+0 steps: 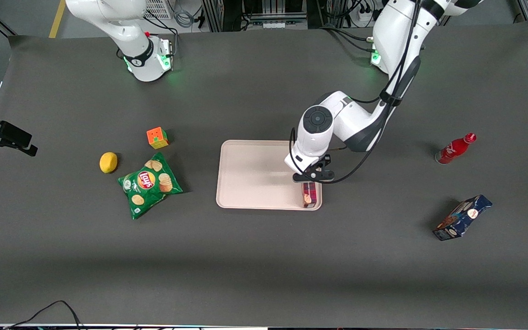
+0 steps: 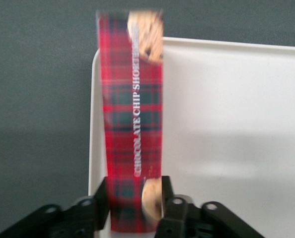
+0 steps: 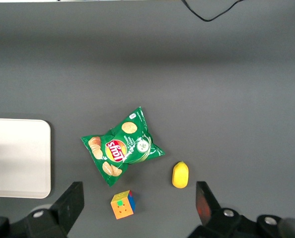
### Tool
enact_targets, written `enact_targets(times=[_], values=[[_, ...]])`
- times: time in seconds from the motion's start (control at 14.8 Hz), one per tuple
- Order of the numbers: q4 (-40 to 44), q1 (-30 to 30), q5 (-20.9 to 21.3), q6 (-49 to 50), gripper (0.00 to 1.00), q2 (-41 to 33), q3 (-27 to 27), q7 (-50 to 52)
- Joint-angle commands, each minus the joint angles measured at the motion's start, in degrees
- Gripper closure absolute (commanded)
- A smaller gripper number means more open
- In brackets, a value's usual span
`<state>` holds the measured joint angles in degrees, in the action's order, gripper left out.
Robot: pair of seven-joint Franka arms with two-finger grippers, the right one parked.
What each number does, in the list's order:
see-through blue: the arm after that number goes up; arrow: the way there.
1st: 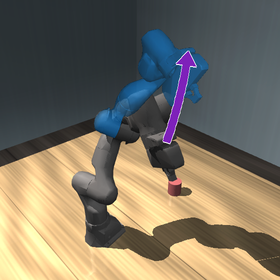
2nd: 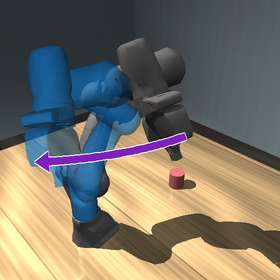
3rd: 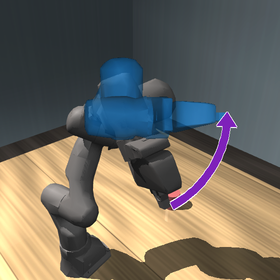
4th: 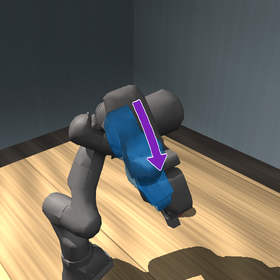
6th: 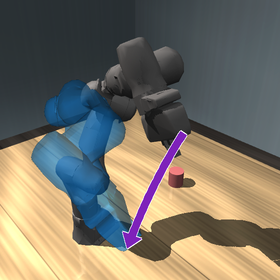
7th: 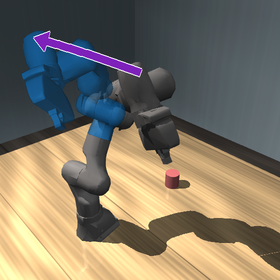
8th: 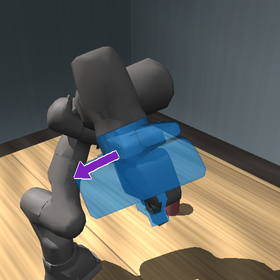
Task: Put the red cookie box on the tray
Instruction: 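Lower the cookie box onto the tray and open the left gripper, then raise the left gripper away from the box on the tray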
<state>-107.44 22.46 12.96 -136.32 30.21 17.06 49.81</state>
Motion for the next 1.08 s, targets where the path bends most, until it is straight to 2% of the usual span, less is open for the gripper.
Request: enact_targets(times=[0.0,0.07,0.14,0.2,0.27,0.54,0.74,1.02], values=[[-1.9,-0.1,1.3,-1.3,0.42,-1.9,-0.2,2.0],[-1.9,0.0,1.4,-1.6,0.38,-1.8,-0.3,2.0],[-1.9,-0.1,1.4,-1.8,0.27,-1.8,-0.3,2.0],[-1.9,-0.1,1.4,-1.7,0.09,-1.9,-0.4,2.0],[-1.8,-0.2,1.4,-1.6,0.0,-2.3,-0.3,2.0],[0.6,-1.2,0.9,0.7,0.0,-5.3,-0.4,1.3],[6.5,-2.9,-0.1,9.5,0.0,-8.3,-0.8,-3.3],[8.7,-4.5,-9.6,15.6,0.0,-15.2,-9.2,-19.3]])
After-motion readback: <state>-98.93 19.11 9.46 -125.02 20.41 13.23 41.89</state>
